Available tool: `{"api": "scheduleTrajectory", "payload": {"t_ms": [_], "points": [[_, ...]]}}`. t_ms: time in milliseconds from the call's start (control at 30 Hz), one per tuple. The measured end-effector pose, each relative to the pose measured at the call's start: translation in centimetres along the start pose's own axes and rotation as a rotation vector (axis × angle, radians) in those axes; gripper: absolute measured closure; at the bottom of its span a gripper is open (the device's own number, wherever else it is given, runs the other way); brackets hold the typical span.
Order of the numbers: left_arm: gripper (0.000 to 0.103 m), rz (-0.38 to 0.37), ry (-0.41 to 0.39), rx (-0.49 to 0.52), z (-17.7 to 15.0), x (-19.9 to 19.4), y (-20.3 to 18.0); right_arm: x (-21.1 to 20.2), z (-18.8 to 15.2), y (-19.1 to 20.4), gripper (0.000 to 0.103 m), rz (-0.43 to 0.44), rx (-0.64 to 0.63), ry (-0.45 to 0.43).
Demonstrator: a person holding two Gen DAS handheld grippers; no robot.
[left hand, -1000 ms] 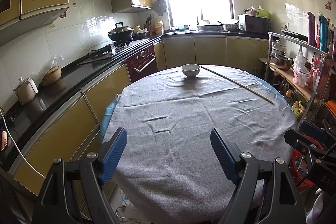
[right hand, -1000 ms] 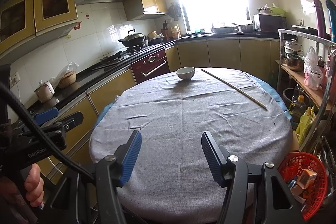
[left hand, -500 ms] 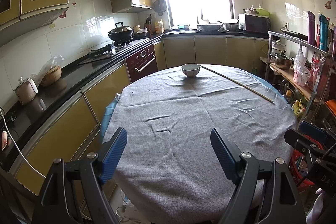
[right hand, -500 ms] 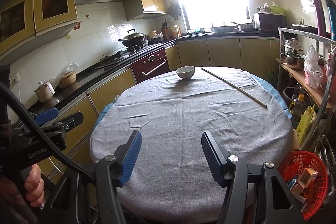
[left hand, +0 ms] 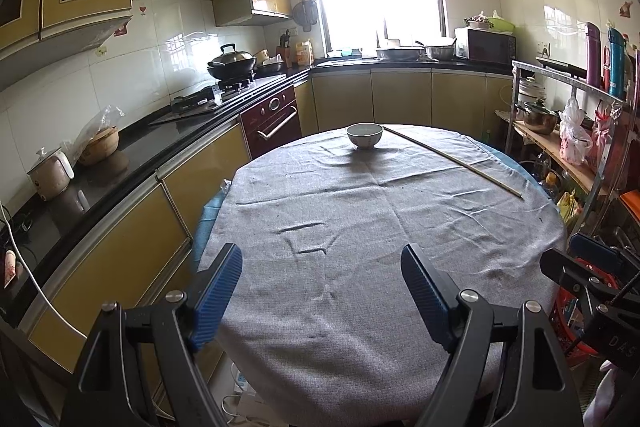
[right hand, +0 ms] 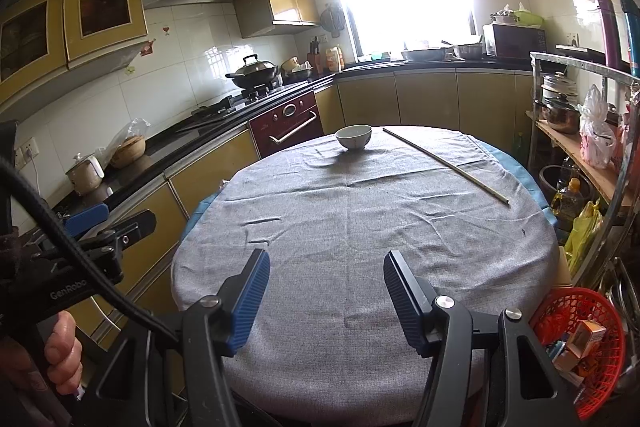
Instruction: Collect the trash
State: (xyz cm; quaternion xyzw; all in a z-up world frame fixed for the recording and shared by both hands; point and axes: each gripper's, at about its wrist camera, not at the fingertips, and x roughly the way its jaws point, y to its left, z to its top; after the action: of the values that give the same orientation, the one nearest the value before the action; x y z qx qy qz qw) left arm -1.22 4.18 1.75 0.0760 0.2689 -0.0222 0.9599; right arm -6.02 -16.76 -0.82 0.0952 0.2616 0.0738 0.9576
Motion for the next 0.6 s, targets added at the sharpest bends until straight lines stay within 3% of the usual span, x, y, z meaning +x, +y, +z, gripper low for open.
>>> {"api": "scheduleTrajectory", "payload": {"t_ms": [600], "points": [[0.021, 0.002, -0.005, 0.0, 0.33, -0.27, 0.17, 0.13, 0.05, 0.09, 0.04, 0.004, -0.001, -0.002]]}}
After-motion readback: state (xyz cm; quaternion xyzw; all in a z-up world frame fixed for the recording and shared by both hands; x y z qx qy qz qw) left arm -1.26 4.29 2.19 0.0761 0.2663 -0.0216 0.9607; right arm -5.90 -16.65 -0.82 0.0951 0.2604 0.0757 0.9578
